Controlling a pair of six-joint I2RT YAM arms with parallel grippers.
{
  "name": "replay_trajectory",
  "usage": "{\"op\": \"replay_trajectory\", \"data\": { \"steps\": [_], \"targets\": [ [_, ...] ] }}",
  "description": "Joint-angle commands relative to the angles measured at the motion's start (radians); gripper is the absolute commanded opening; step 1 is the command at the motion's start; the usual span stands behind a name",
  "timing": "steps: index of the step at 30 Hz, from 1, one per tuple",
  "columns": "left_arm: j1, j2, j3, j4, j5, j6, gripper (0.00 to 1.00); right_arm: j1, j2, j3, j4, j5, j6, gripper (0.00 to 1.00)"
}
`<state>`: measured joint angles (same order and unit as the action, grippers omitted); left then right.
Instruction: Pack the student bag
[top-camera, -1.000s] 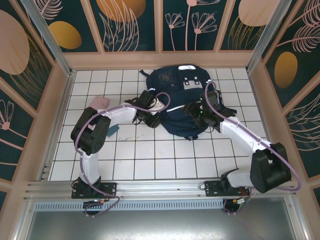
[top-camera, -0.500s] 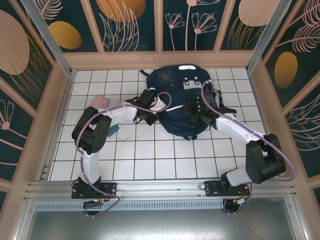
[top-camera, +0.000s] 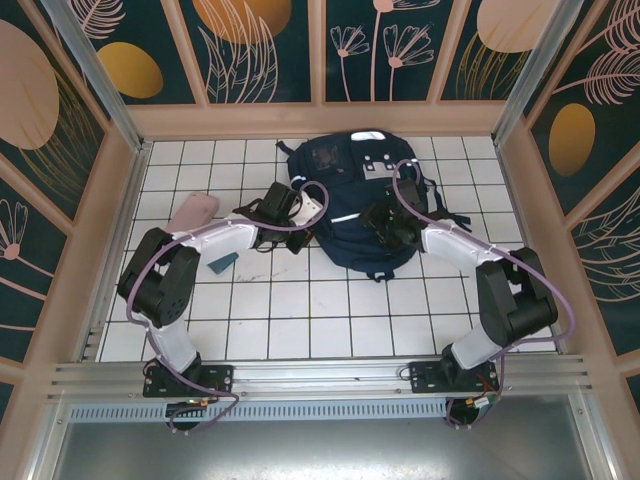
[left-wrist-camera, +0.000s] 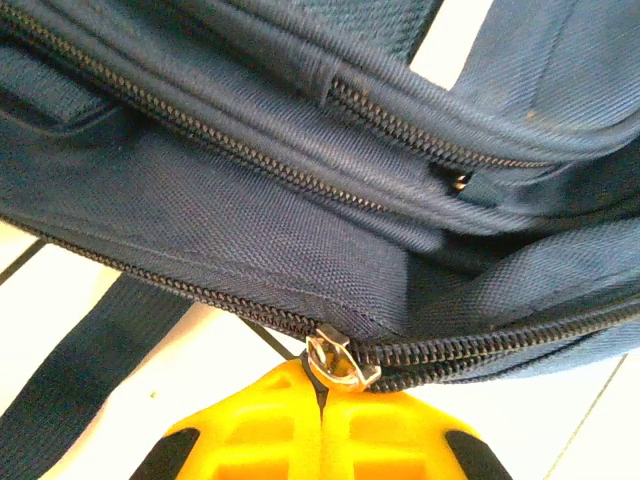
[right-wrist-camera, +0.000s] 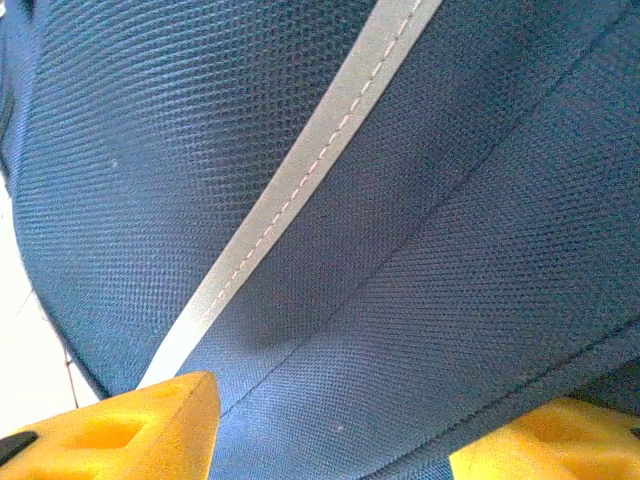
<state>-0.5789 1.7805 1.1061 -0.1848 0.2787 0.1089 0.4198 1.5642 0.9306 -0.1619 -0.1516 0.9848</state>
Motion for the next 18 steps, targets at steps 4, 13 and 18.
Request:
{"op": "replay_trajectory", "data": {
  "steps": [4,13,18],
  "targets": [
    [-0.014,-0.102,-0.079,0.067,0.209,-0.107,0.0,0.044,0.049,0.038,0.173,0.073,0.084,0.58],
    [-0.092,-0.073,-0.093,0.002,0.14,-0.111,0.0,0.089,0.133,0.094,0.206,0.098,0.13,0.58],
    [-0.152,-0.029,-0.072,-0.053,0.127,-0.1,0.02,0.09,0.154,0.105,0.196,0.11,0.142,0.57]
  ]
}}
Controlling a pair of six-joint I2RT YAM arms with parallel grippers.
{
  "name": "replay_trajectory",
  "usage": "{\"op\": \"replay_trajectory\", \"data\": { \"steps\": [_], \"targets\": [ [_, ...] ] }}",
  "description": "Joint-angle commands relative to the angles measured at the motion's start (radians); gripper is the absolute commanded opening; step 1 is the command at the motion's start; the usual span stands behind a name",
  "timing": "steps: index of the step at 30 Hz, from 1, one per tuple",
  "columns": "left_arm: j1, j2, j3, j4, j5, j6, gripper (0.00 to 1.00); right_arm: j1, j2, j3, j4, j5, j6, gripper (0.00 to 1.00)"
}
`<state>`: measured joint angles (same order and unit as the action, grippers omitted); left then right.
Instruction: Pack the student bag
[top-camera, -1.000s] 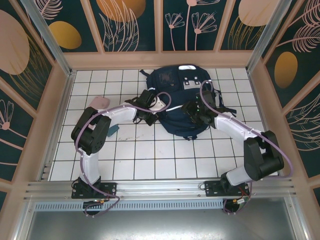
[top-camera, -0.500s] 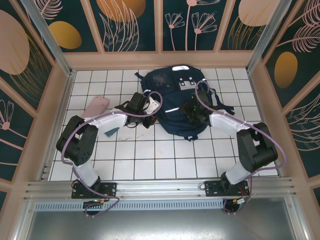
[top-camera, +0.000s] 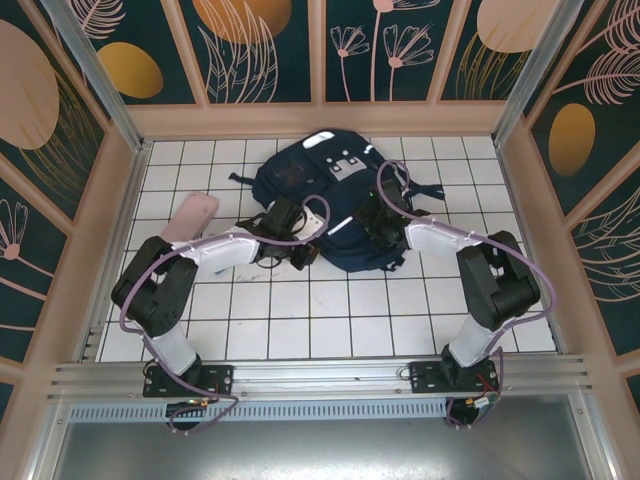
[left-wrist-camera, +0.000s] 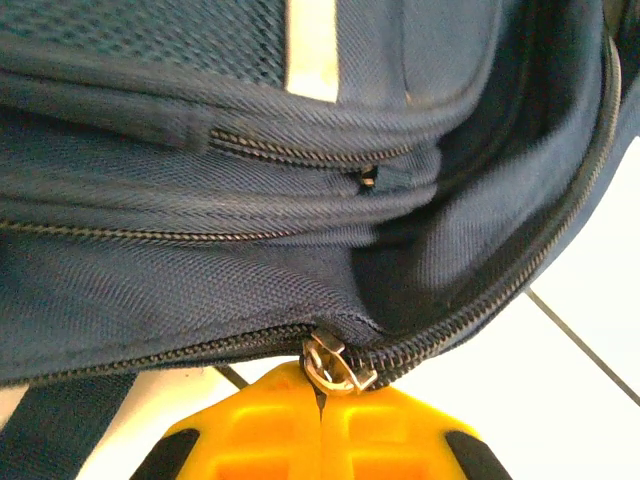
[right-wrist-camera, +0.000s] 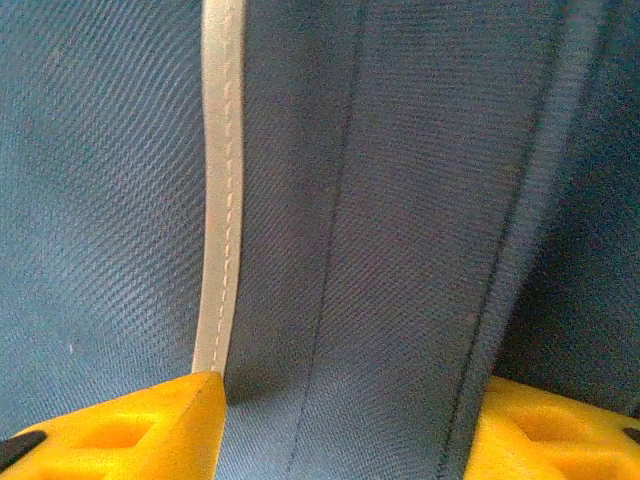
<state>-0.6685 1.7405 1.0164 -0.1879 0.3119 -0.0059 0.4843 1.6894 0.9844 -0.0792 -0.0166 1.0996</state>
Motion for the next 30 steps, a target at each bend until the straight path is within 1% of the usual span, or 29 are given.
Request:
{"op": "replay_trajectory", "data": {
  "steps": [1,2,3,4,6,7,9,12,14,17,19,20,23,26,30],
  "targets": [
    [-0.062,0.007,0.014,-0.037,0.09,0.002,0.03,0.025,0.03,0.053,0.106,-0.024,0.026,0.57],
    [-0.063,-0.003,0.008,-0.024,0.075,-0.012,0.08,0.025,0.027,0.056,0.093,-0.018,0.019,0.57],
    [-0.062,-0.017,0.002,-0.01,0.06,-0.025,0.21,0.024,0.017,0.056,0.083,-0.012,0.004,0.57],
    [-0.059,-0.021,-0.003,0.002,0.05,-0.04,0.27,0.023,0.004,0.055,0.07,0.002,-0.01,0.57],
    [-0.047,-0.077,-0.011,0.013,0.055,-0.073,0.42,0.021,-0.037,0.05,0.026,0.027,-0.059,0.57],
    [-0.042,-0.095,-0.015,0.017,0.056,-0.092,0.47,0.019,-0.057,0.047,0.006,0.041,-0.087,0.58],
    [-0.022,-0.139,-0.034,0.026,0.048,-0.145,0.54,0.017,-0.106,0.045,-0.055,0.069,-0.161,0.59],
    [0.022,-0.206,-0.093,0.054,0.045,-0.248,0.61,0.023,-0.174,0.043,-0.164,0.093,-0.258,0.59],
    [0.048,-0.252,-0.136,0.086,0.018,-0.331,0.67,0.041,-0.215,0.033,-0.228,0.111,-0.304,0.59],
    [0.082,-0.302,-0.19,0.129,-0.038,-0.484,0.71,0.107,-0.265,0.013,-0.308,0.147,-0.348,0.59],
    [0.096,-0.318,-0.209,0.136,-0.085,-0.586,0.71,0.177,-0.281,0.011,-0.352,0.17,-0.344,0.58],
    [0.101,-0.323,-0.216,0.137,-0.111,-0.636,0.72,0.225,-0.283,0.013,-0.368,0.181,-0.333,0.56],
    [0.118,-0.336,-0.24,0.145,-0.163,-0.771,0.72,0.348,-0.26,0.026,-0.4,0.208,-0.258,0.53],
    [0.146,-0.357,-0.27,0.156,-0.193,-0.858,0.71,0.454,-0.218,0.028,-0.378,0.244,-0.165,0.51],
    [0.185,-0.387,-0.337,0.221,-0.184,-0.959,0.66,0.529,-0.134,0.042,-0.345,0.28,-0.068,0.48]
  ]
}}
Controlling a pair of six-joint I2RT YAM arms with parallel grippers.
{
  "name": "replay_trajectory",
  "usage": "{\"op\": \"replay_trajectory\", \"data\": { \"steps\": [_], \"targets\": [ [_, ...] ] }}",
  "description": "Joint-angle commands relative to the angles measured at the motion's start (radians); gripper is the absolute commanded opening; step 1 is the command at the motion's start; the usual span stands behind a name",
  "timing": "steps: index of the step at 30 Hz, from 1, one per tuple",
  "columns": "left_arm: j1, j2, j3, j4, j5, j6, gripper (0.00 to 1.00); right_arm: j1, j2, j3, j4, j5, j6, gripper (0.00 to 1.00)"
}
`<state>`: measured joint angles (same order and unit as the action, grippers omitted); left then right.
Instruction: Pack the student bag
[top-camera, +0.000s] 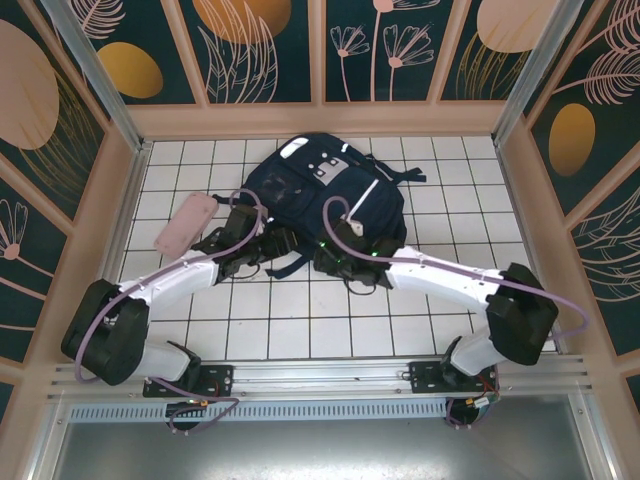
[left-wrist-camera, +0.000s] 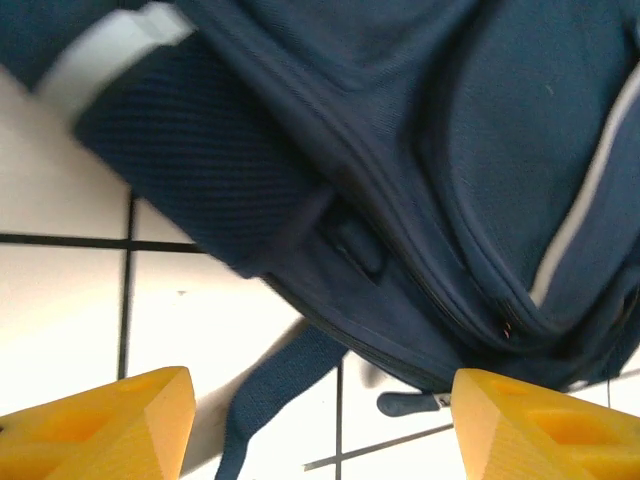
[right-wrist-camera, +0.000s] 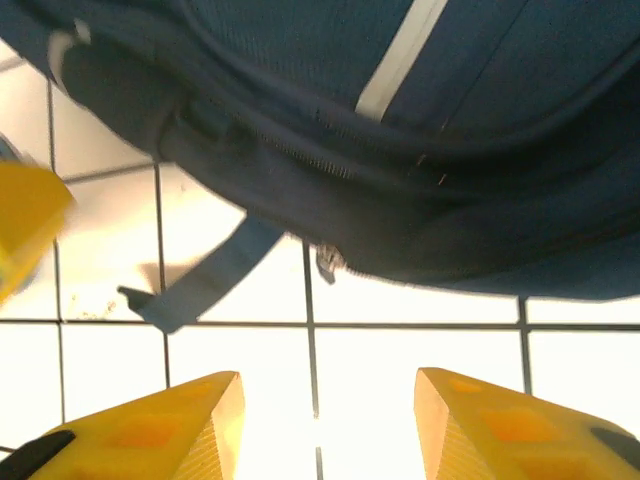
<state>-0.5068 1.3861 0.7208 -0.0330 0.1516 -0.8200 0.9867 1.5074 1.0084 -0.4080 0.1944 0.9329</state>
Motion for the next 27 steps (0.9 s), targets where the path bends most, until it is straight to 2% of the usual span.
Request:
{"op": "replay_trajectory", "data": {
  "steps": [1,9,14,27],
  "targets": [
    [0.027,-0.037,-0.063,0.099,-0.012,-0.172,0.64,0.038,0.071,0.02,0.003,0.073,0.112,0.47],
    [0.028,-0.009,-0.152,0.316,0.097,-0.323,0.54,0.06,0.237,0.099,0.048,0.123,0.176,0.44],
    [0.03,0.054,-0.147,0.368,0.125,-0.364,0.54,0.055,0.307,0.139,0.052,0.155,0.211,0.44],
    [0.03,0.231,-0.122,0.555,0.2,-0.48,0.54,0.046,0.392,0.192,0.028,0.257,0.273,0.35]
  ]
}}
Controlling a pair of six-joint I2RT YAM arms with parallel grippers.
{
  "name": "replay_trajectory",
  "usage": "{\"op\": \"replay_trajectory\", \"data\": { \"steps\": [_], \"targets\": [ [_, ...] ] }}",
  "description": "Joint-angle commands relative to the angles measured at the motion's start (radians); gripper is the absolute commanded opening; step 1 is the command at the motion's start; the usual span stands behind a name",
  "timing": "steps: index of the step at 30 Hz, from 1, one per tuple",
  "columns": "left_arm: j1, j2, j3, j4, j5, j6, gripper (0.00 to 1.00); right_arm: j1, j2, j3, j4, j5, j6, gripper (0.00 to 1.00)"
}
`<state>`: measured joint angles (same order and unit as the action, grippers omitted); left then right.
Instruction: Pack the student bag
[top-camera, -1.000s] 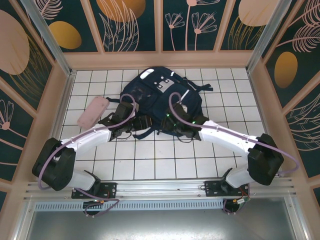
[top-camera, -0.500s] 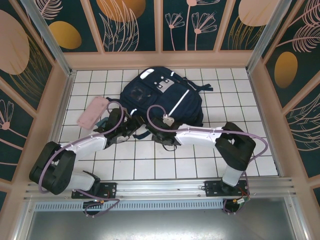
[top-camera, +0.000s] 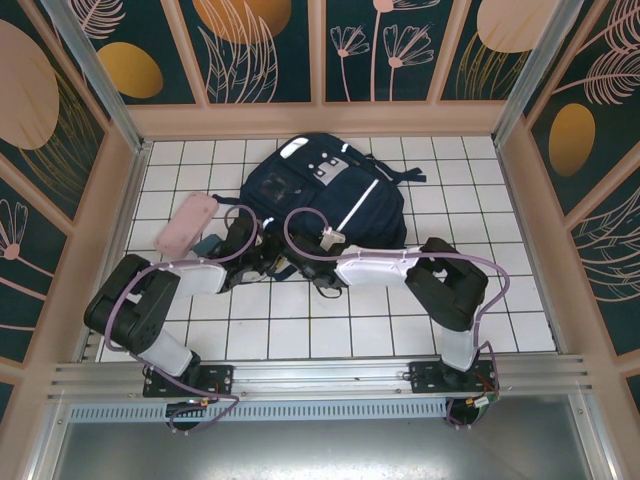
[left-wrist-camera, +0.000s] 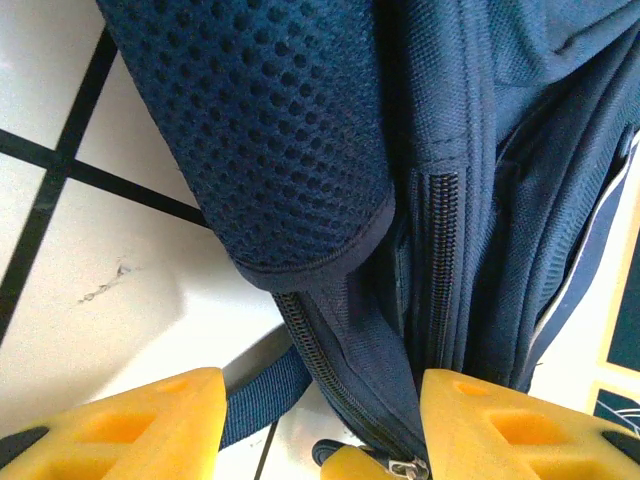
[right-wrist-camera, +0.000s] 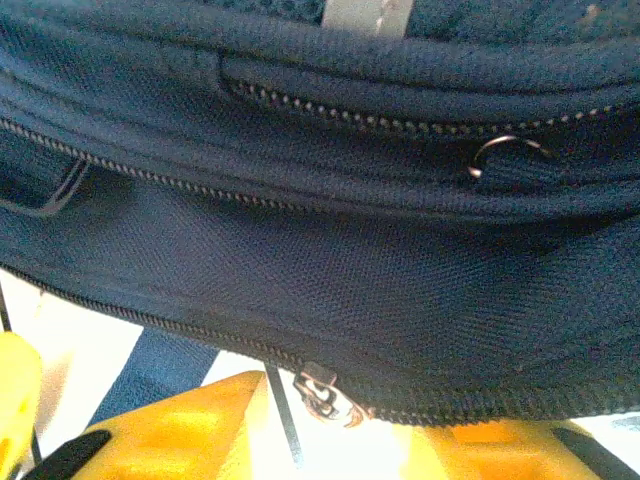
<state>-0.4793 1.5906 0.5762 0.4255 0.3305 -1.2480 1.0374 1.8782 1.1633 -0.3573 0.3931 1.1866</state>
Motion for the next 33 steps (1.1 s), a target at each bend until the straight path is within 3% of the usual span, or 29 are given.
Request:
{"op": "replay_trajectory", "data": {
  "steps": [1,5,12,17,21,33],
  "targets": [
    [0.002,0.037,0.027,0.113,0.024,-0.057,0.54,-0.004,0.026,0.044,-0.031,0.066,0.018,0.34],
    [0.003,0.075,0.048,0.13,0.009,-0.072,0.51,-0.005,0.034,0.061,-0.065,0.094,0.02,0.26],
    [0.002,0.116,0.085,0.094,-0.053,-0.07,0.36,0.0,0.009,0.06,-0.105,0.101,-0.024,0.1],
    [0.002,0.117,0.122,0.043,-0.104,-0.037,0.2,0.003,-0.031,0.038,-0.122,0.078,-0.125,0.04],
    [0.005,0.149,0.158,-0.014,-0.149,0.001,0.01,-0.001,-0.094,-0.025,-0.118,0.04,-0.222,0.03],
    [0.032,0.159,0.246,-0.114,-0.198,0.084,0.0,-0.092,-0.334,-0.248,-0.203,0.006,-0.4,0.0]
  ]
}}
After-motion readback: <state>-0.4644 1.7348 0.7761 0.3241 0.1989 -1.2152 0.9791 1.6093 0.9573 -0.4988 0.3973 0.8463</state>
